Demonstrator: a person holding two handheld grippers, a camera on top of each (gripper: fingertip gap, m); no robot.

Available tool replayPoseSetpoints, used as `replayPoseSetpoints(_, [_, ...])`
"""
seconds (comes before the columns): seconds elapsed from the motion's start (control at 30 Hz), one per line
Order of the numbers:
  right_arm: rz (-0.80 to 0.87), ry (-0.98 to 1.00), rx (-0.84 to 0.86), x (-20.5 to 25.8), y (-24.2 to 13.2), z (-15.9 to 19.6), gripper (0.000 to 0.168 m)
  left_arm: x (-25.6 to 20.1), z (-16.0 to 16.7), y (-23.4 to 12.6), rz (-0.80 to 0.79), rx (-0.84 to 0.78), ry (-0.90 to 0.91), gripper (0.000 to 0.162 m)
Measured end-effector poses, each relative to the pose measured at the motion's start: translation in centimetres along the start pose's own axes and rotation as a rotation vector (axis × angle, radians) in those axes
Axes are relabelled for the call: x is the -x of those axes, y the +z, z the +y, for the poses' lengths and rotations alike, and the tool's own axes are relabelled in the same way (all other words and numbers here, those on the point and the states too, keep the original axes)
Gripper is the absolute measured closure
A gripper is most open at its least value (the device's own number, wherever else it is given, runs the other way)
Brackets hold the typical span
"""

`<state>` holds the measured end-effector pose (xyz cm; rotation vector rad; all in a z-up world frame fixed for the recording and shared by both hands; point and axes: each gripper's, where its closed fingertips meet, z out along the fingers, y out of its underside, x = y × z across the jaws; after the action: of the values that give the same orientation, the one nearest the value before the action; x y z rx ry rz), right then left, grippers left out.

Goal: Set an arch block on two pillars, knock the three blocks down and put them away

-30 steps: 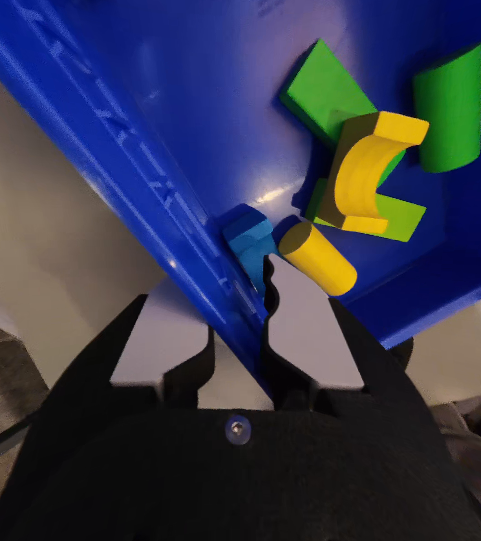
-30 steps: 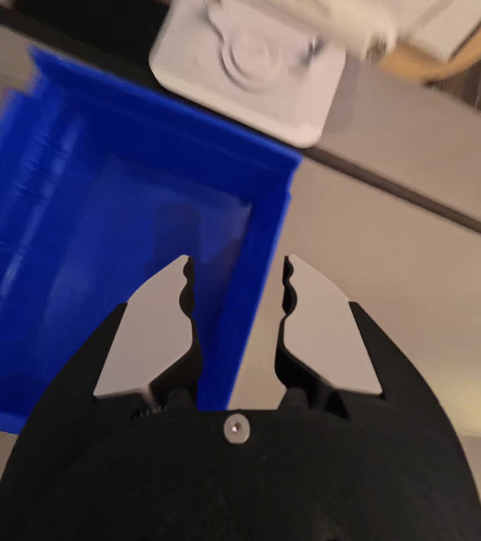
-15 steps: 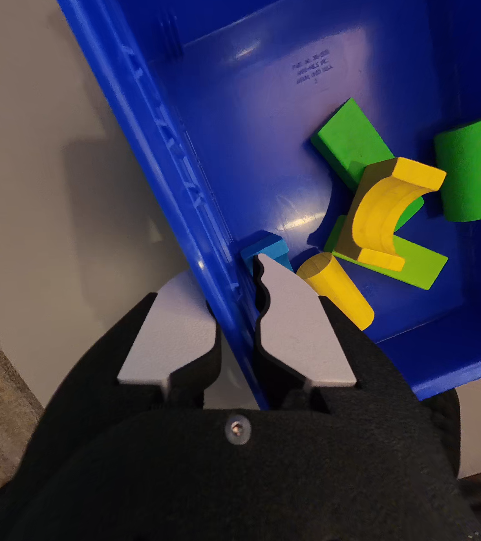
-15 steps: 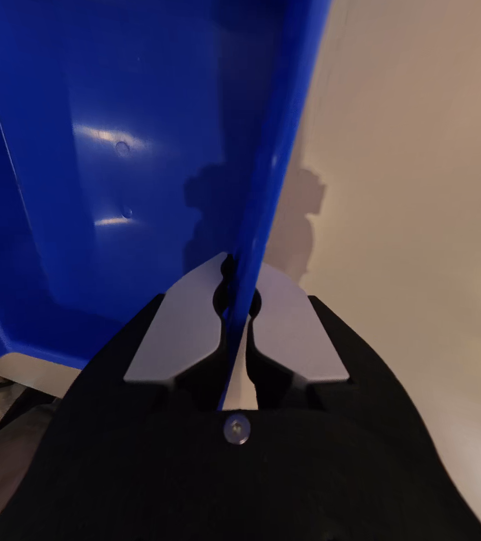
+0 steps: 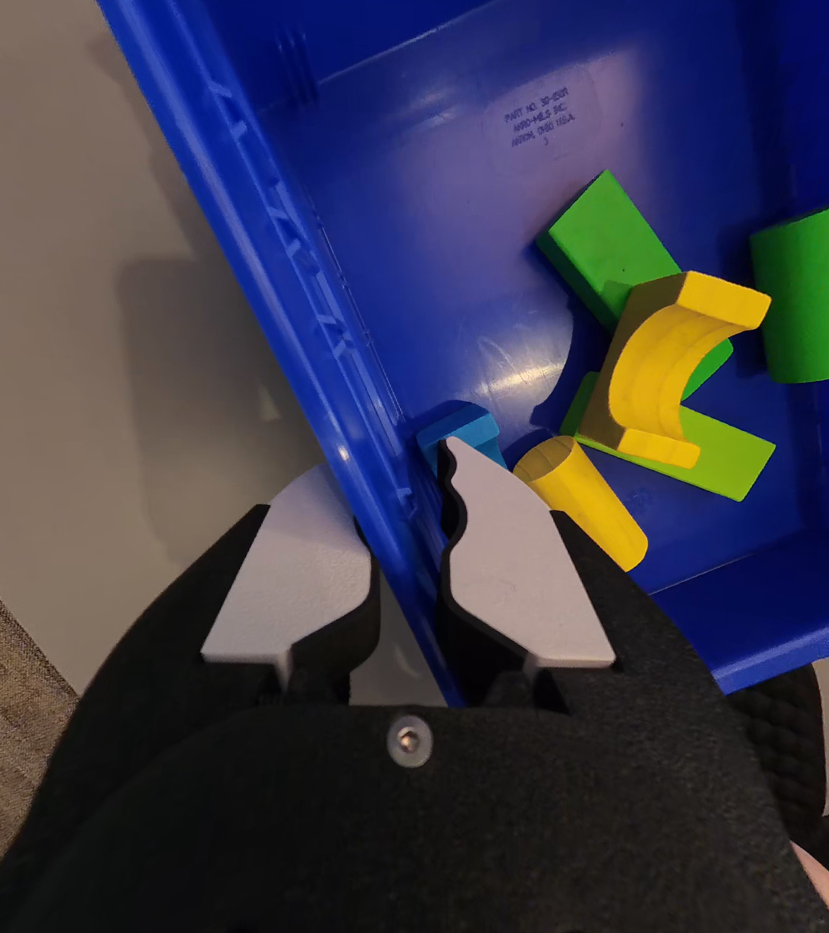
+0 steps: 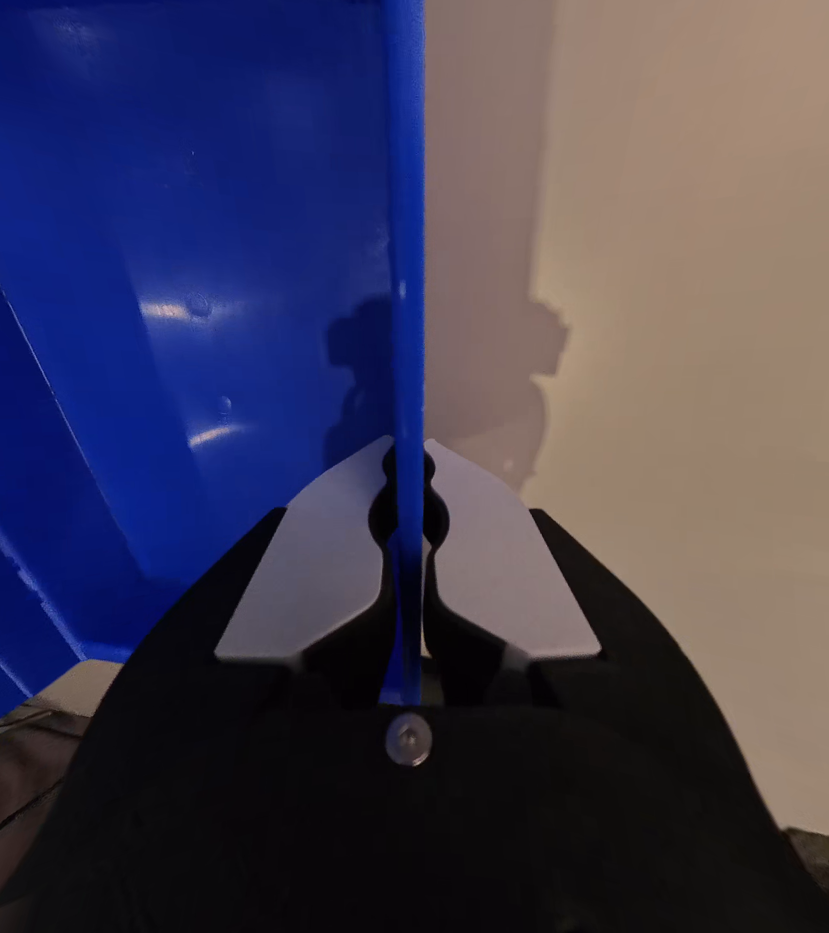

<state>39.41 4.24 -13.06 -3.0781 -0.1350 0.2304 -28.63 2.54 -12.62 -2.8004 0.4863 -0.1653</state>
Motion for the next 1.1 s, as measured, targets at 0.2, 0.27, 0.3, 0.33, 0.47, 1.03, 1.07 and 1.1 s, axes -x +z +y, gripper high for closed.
replayPoseSetpoints(0.2, [0.036,0.112,-0.005,-9.7,-1.4,1.7,0.161,0.1,-0.2,0.1,-0.011,-0.017,0.005,0.141])
replayPoseSetpoints(0.27, [0.029,0.12,-0.005,-11.5,-1.6,1.9,0.161,0.1,-0.2,0.1,-0.01,-0.026,0.001,0.141])
replayPoseSetpoints(0.3, [0.027,0.104,-0.003,-12.0,-1.7,2.0,0.161,0.1,-0.3,0.1,-0.008,-0.031,-0.001,0.142])
replayPoseSetpoints(0.33, [0.027,0.087,-0.002,-12.3,-1.8,2.1,0.16,0.1,-0.4,0.1,-0.007,-0.037,-0.002,0.142])
replayPoseSetpoints(0.47, [0.025,0.034,-0.01,-12.5,-1.8,2.5,0.16,0.2,-0.5,0.2,-0.011,-0.05,-0.005,0.142])
replayPoseSetpoints(1.03, [0.334,-0.106,-0.903,-9.5,-16.1,-4.1,0.142,-6.0,-4.5,-13.0,0.053,-0.566,0.105,0.088])
replayPoseSetpoints(1.07, [0.312,-0.124,-0.942,-8.6,-16.7,-4.3,0.142,-7.2,-4.3,-12.7,0.077,-0.545,0.136,0.09])
replayPoseSetpoints(1.1, [0.301,-0.123,-0.944,-8.1,-16.5,-4.3,0.138,-8.0,-4.0,-12.1,0.076,-0.499,0.166,0.092])
